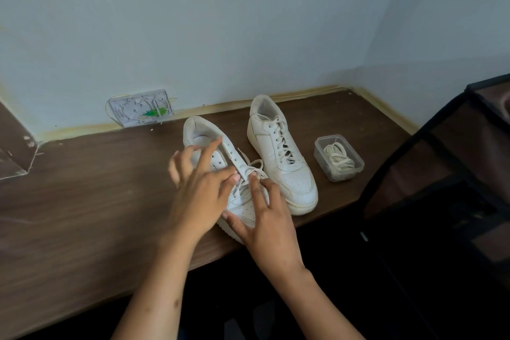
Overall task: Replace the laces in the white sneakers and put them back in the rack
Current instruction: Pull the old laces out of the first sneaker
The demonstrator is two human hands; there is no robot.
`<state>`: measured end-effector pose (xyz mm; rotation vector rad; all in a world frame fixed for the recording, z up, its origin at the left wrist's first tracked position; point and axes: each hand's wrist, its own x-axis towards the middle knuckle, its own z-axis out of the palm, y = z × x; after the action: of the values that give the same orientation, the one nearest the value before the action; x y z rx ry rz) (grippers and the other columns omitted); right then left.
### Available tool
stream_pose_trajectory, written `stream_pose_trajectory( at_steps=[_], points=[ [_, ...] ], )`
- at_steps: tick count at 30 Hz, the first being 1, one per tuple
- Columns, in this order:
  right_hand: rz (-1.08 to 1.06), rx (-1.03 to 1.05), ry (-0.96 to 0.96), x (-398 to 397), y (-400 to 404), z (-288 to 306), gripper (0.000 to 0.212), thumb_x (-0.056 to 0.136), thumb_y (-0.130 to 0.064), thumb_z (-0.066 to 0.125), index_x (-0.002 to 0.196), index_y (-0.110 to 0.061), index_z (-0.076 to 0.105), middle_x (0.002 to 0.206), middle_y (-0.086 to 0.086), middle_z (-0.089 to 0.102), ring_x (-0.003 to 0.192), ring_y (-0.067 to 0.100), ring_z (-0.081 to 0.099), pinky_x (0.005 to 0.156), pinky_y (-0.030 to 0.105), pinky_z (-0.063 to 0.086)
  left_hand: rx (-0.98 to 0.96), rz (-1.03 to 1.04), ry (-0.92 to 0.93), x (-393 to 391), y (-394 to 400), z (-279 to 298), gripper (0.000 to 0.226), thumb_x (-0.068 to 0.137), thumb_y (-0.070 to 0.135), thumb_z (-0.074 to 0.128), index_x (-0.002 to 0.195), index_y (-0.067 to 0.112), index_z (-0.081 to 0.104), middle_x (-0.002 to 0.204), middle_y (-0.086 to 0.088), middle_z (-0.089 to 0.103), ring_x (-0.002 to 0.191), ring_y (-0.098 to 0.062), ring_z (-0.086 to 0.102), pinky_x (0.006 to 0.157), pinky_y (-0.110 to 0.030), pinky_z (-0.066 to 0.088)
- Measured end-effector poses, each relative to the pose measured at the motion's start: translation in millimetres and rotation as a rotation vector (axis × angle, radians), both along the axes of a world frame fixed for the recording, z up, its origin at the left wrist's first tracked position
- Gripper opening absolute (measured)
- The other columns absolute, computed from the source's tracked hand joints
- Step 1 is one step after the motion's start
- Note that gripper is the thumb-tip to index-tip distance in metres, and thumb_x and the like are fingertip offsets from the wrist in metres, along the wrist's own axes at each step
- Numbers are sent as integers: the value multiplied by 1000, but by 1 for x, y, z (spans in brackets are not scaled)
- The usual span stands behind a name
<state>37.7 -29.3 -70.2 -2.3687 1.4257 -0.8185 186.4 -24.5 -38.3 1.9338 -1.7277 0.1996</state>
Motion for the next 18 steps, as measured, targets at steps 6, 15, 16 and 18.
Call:
stream_pose_trajectory(
  at_steps=[6, 15, 16, 18],
  points=[
    [-7, -50, 51, 1, 1, -4, 85, 91, -65, 41, 151, -7, 30, 152, 11, 40, 139, 22, 39, 115, 33, 32, -419, 81, 165, 8, 3, 22, 9, 82, 28, 73, 79, 35, 76, 129, 16, 55, 117, -28, 38, 102, -38, 23],
    [-1, -31, 86, 3, 1, -4, 87, 92, -67, 36, 154, -8, 23, 159, 10, 28, 146, 20, 28, 117, 28, 17, -363, 265, 260, 48, 23, 19, 26, 85, 53, 59, 96, 36, 75, 135, 11, 54, 119, -32, 35, 102, -42, 26],
    [-2, -31, 91, 3, 0, -4, 87, 92, -67, 37, 154, -7, 24, 158, 10, 29, 146, 20, 28, 117, 28, 19, -348, 206, 226, 42, 20, 19, 25, 84, 54, 59, 96, 39, 74, 136, 11, 53, 119, -31, 34, 100, -37, 23],
    [-2, -33, 94, 4, -1, -4, 86, 92, -67, 37, 153, -6, 25, 158, 11, 30, 146, 21, 29, 117, 29, 20, -279, 86, 119, 29, 12, 16, 25, 83, 57, 58, 94, 43, 74, 138, 12, 53, 118, -30, 35, 97, -33, 19]
  ],
)
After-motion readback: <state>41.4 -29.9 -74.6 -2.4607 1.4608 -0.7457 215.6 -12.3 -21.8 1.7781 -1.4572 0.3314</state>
